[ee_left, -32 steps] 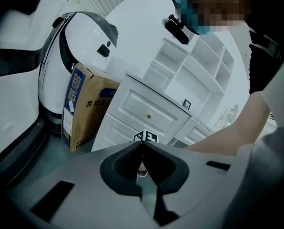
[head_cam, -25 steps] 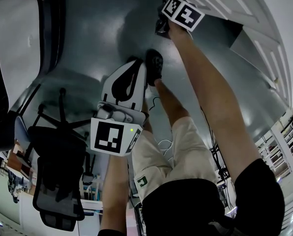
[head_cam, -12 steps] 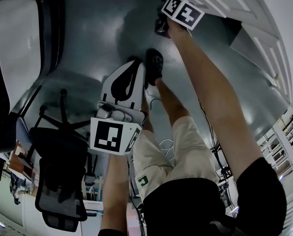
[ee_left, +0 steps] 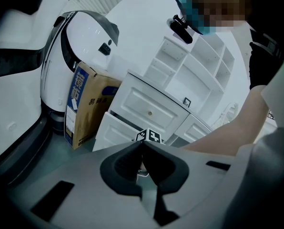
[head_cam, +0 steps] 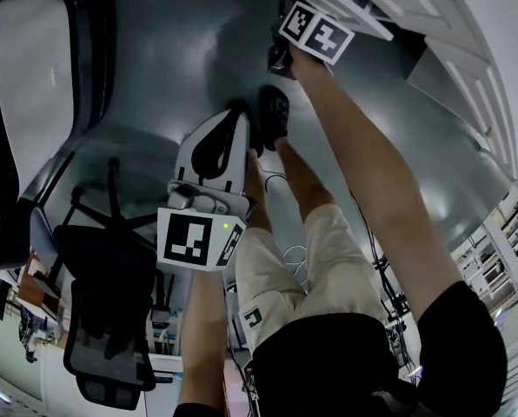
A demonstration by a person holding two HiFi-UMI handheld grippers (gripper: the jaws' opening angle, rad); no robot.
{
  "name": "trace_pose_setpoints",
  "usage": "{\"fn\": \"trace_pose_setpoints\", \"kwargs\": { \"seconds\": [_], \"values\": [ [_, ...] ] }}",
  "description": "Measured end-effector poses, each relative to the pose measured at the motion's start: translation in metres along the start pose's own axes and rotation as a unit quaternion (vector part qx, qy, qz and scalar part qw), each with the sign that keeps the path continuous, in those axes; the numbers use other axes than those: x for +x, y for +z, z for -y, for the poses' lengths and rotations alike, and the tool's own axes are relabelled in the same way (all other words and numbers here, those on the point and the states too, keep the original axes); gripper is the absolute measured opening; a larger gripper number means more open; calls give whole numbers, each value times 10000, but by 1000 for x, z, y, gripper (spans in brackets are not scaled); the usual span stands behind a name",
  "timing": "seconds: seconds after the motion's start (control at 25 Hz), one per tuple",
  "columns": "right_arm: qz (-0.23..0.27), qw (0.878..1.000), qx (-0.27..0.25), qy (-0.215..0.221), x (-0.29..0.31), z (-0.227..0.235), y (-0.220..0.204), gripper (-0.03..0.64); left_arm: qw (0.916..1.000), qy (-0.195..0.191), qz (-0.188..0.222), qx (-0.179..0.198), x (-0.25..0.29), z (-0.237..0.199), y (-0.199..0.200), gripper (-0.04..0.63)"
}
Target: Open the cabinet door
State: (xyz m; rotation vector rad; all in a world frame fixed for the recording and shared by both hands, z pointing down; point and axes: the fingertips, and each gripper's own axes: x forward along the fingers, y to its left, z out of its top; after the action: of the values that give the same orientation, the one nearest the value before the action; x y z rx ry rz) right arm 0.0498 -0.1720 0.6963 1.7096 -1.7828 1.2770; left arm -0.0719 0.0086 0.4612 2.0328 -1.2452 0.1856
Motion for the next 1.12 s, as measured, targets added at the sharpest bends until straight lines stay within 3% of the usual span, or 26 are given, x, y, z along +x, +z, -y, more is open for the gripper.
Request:
{"fn": "trace_pose_setpoints", "kwargs": {
  "seconds": [1.12],
  "values": [
    [-540,9978,370,99,-47,-21,-86,87,9995,290,-142,39,-25,-9,-24,23]
  ]
}}
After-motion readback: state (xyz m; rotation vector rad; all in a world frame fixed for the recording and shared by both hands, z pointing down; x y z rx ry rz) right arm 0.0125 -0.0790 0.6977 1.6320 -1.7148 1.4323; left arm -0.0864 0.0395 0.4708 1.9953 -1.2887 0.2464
